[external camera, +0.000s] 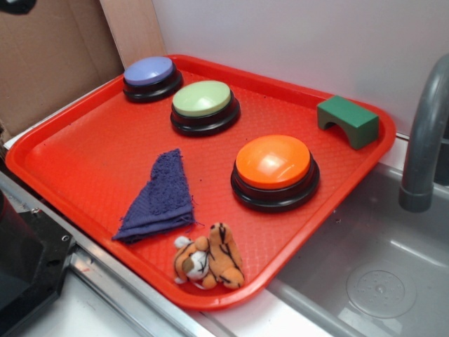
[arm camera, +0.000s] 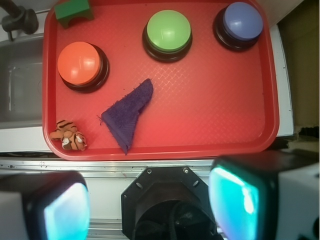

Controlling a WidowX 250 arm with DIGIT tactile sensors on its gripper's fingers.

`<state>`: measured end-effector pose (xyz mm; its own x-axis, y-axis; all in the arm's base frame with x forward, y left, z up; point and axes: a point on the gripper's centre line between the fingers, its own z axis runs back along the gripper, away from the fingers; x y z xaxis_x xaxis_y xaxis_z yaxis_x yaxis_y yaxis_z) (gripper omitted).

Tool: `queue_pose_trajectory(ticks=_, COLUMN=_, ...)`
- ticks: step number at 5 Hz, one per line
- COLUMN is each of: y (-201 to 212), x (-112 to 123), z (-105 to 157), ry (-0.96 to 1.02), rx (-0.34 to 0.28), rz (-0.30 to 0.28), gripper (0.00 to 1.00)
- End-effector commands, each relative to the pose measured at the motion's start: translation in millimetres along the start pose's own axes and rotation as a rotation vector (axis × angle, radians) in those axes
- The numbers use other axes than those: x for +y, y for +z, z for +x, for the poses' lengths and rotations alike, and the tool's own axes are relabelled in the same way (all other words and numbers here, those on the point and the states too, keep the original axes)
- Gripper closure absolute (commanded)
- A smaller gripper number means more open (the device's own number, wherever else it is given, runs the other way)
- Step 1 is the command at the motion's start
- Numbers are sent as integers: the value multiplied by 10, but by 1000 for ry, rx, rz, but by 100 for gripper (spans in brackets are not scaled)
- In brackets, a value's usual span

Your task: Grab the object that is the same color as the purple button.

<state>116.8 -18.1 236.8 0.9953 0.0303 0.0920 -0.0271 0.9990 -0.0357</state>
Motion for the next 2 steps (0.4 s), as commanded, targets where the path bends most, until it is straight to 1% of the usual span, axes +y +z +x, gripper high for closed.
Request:
queue_pose_trajectory(ticks=1, y=0, x=0, z=0, ry=0, rx=0, rz=0, gripper=0)
queue_pose_trajectory(ticks=2, y=-169, x=-126, z=110, ry=246, rx=-136, rz=-65, gripper=0)
